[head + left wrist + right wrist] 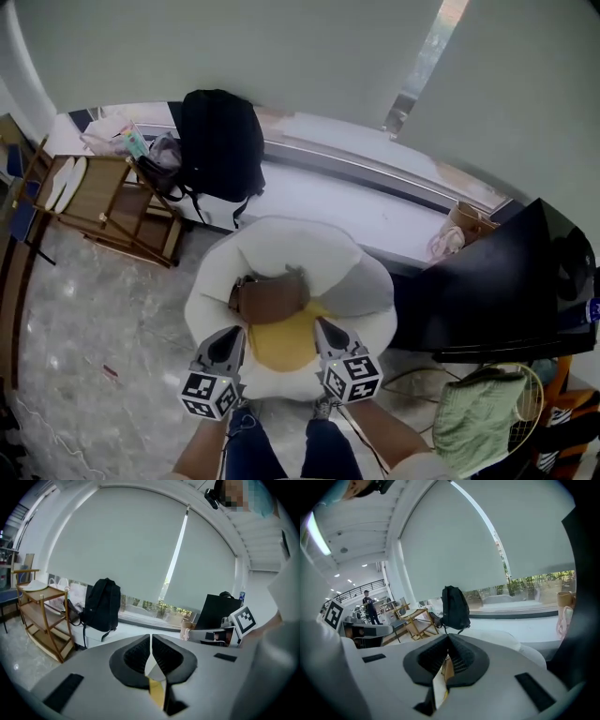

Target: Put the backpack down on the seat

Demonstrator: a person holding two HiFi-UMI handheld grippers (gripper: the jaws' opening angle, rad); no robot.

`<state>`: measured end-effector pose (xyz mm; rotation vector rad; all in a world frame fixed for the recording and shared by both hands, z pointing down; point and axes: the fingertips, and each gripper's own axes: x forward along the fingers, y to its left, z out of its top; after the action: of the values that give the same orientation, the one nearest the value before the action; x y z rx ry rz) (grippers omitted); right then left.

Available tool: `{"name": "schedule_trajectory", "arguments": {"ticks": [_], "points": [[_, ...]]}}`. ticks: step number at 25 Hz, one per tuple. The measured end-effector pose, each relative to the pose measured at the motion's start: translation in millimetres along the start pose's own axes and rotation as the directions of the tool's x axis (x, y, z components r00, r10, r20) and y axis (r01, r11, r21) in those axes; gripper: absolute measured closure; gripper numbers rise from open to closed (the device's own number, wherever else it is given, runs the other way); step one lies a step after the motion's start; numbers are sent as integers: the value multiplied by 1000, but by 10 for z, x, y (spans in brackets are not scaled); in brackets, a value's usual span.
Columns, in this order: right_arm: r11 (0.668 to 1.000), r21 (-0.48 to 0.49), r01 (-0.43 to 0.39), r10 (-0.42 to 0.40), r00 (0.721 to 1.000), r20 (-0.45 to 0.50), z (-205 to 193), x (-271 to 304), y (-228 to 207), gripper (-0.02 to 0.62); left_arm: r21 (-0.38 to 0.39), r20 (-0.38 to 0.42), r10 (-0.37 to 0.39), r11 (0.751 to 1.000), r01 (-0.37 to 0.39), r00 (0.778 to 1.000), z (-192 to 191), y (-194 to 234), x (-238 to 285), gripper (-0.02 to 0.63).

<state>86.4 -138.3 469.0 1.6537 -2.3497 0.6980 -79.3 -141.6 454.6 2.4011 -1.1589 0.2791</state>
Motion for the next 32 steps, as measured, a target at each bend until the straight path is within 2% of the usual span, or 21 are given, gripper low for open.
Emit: {"name": "schedule_trajectory", "arguments": {"ticks": [7,13,21,26,32], "points": [[998,-61,-29,31,999,32,468,-466,340,566,48,13,-8,999,7,1000,414,-320,-407,563],[996,-82,-41,46,997,61,697,-800,523,566,105,41,-50,993,46,998,701,-628,-679,563],[997,-62,-50,57,992,111,849,-1158,673,566,167,71,-66,985,53,995,894,-854,-962,563],[996,-74,-48,58,990,132,911,-1367,710,565,179,106,-61,983,42,992,990,-965,-1108,563],[990,-125,-60,83,979,186,1184,-1667,769,565,200,154,-73,979,41,985,1121,-1128,-1292,563]]}}
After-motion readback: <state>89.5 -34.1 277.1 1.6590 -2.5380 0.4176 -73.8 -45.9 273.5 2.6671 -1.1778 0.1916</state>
